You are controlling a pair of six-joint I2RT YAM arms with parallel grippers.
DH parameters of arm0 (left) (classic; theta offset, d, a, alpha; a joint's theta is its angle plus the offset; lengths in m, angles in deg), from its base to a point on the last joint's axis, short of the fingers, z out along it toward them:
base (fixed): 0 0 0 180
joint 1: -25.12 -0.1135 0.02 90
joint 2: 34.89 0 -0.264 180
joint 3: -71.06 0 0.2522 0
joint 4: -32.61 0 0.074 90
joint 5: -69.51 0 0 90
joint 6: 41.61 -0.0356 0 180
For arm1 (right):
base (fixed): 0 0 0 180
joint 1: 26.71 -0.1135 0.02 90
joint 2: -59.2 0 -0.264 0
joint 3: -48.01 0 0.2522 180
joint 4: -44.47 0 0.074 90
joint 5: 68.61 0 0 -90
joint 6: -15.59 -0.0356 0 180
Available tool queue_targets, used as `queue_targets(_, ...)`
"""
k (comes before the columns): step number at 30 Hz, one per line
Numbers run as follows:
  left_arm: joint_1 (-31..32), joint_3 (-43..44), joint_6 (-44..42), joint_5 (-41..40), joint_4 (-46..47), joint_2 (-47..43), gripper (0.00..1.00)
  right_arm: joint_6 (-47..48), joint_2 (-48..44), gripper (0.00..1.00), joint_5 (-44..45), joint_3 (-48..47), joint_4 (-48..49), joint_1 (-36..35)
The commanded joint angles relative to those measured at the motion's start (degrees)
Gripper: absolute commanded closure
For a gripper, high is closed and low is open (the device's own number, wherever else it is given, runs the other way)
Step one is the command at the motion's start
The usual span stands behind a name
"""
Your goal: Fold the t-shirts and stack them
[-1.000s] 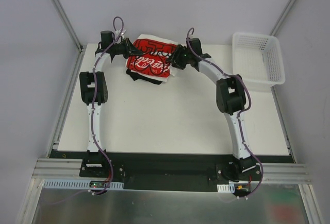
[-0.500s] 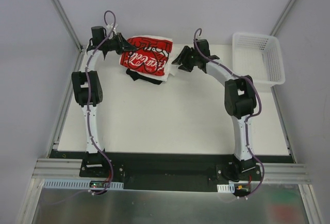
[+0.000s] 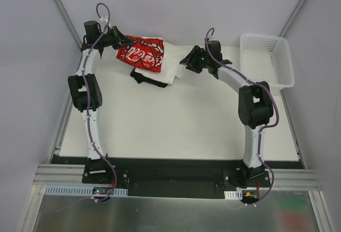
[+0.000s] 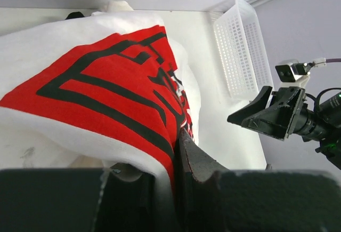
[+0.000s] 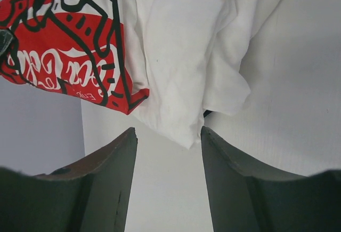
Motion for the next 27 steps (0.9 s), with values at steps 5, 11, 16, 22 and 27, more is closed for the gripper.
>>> queue_targets(5, 5.04, 9.69, 6.72, -0.29, 7.89, 9.01, 1.00, -1.32, -0.11, 0.47, -1.14, -3.82, 2.27, 0.80)
queue_targets(11, 5.48, 12.35, 8.31, -0.38, 8.86, 10.52, 1.00, -2.55, 6.74, 0.47, -3.34, -13.66, 1.05, 0.63)
queue_targets(16, 5.13, 6.82, 5.94, -0.82, 8.60, 6.92, 1.00, -3.78, 15.10, 0.46, -5.19, -24.12, -2.29, -0.42)
queue_targets(22, 4.96, 8.03, 4.97, -0.12, 6.49, 6.47, 1.00, -4.22, 16.16, 0.46, -5.10, -24.84, -2.12, -1.13)
queue_targets(27, 4.87, 6.55, 3.48, 0.33, 4.38, 4.64, 1.00, -5.18, 15.46, 0.46, -5.54, -22.55, -0.45, -1.66)
